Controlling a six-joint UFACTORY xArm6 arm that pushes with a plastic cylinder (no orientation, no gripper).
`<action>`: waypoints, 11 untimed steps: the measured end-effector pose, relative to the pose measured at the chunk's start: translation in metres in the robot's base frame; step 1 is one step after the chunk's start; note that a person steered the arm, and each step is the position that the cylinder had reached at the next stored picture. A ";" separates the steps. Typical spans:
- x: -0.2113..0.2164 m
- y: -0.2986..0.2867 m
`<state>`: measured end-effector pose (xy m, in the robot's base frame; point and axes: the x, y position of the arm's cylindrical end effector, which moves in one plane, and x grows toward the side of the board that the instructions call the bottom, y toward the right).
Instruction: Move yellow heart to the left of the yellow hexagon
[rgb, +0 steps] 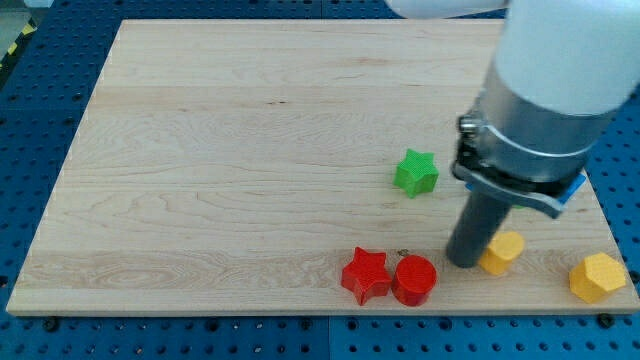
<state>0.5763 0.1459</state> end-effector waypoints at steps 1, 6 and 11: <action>0.010 0.026; -0.036 0.059; -0.022 0.037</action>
